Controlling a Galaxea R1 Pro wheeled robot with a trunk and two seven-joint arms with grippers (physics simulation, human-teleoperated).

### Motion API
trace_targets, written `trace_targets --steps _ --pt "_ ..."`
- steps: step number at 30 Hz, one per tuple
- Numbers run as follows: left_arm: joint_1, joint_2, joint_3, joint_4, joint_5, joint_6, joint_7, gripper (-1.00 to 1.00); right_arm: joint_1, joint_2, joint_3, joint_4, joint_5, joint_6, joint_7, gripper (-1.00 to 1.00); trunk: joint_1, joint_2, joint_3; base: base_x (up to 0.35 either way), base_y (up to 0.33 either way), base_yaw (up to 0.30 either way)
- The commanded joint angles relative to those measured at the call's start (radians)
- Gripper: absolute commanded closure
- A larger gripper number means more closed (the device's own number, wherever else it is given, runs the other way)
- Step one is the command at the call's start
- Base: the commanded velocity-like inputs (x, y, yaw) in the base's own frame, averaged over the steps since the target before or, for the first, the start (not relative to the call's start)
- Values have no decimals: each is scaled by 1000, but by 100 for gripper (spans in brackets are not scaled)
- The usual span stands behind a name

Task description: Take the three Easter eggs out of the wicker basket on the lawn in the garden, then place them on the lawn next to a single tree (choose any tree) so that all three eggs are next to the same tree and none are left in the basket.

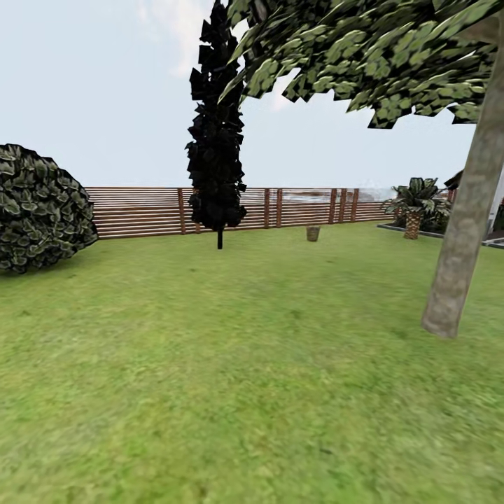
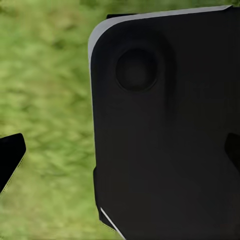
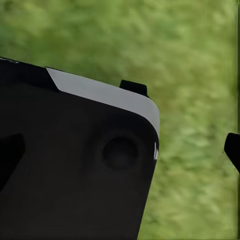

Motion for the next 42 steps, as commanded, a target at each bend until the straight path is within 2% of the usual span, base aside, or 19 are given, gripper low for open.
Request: trace_targets --steps 1,28,42 --pt "1 1 -2 -2 -1 -1 1 -100 -2 0 4 4 3 -6 -1 -100 1 0 -1 332 0 0" --pt "1 0 -2 -2 -1 -1 1 -100 -2 2 4 4 3 -7 -3 -100 1 0 -1 332 0 -1" --pt "1 0 -2 -2 0 -2 1 -100 -2 1 5 4 4 -7 -2 -100 1 0 -1 284 0 -83"
